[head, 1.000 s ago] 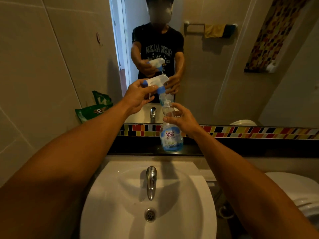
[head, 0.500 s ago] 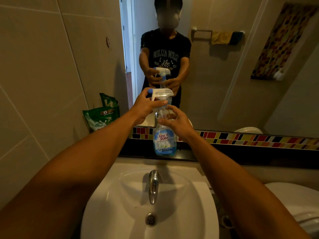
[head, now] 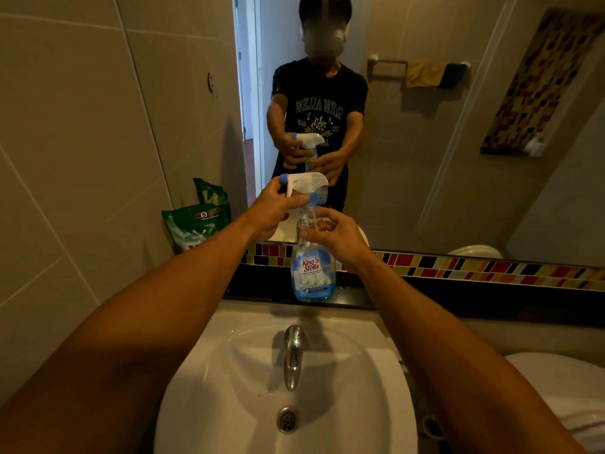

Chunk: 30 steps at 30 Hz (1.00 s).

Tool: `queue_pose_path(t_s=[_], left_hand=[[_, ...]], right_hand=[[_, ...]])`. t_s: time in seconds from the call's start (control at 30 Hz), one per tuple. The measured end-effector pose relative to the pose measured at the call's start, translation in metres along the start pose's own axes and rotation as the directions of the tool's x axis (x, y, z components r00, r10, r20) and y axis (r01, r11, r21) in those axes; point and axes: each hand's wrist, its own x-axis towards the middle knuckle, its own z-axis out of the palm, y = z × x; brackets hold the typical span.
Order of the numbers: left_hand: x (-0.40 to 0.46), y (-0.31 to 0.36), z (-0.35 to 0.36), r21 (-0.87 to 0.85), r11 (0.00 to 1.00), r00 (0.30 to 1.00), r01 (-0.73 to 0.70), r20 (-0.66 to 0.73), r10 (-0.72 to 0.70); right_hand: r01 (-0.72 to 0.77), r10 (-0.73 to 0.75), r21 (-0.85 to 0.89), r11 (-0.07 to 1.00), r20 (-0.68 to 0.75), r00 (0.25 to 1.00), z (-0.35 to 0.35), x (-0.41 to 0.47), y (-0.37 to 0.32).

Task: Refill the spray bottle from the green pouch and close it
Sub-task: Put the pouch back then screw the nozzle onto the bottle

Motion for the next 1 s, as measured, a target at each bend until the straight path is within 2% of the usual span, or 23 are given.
queue_pose_path(t_s=[0.07, 0.27, 0.5, 0.6, 0.8, 1.0], left_hand=[[0.000, 0.001, 0.002, -0.013, 1.000, 1.000, 0.012, -0.019, -0.012], [0.004, -0.001, 0.004, -0.039, 0.996, 0.996, -0.080, -0.036, 0.078], [0.000, -0.001, 0.002, -0.038, 0.998, 0.999, -0.047, 0.014, 0.047], [-0.002, 0.000, 0.007, -0.019, 0.999, 0.999, -0.051, 0.000, 0.051], [-0.002, -0.001, 0.005, 0.033, 0.988, 0.986, -0.150, -0.072, 0.153], [-0.007, 0.000, 0.003, 0.129, 0.974, 0.979, -0.187, -0.056, 0.195]], right_hand=[[-0.001, 0.001, -0.004, 1.000, -0.005, 1.000, 0.000, 0.000, 0.000], [0.006, -0.006, -0.002, 1.000, 0.007, 1.000, -0.001, 0.003, -0.007], [-0.027, 0.027, -0.010, 1.000, -0.012, 1.000, -0.006, 0.006, -0.005], [-0.015, 0.014, -0.057, 0.998, -0.007, 1.000, -0.004, 0.004, -0.007], [0.008, -0.008, -0.097, 0.995, 0.009, 1.000, -0.003, 0.000, -0.013], [0.012, -0.010, -0.121, 0.993, 0.018, 1.000, -0.003, -0.002, -0.013]])
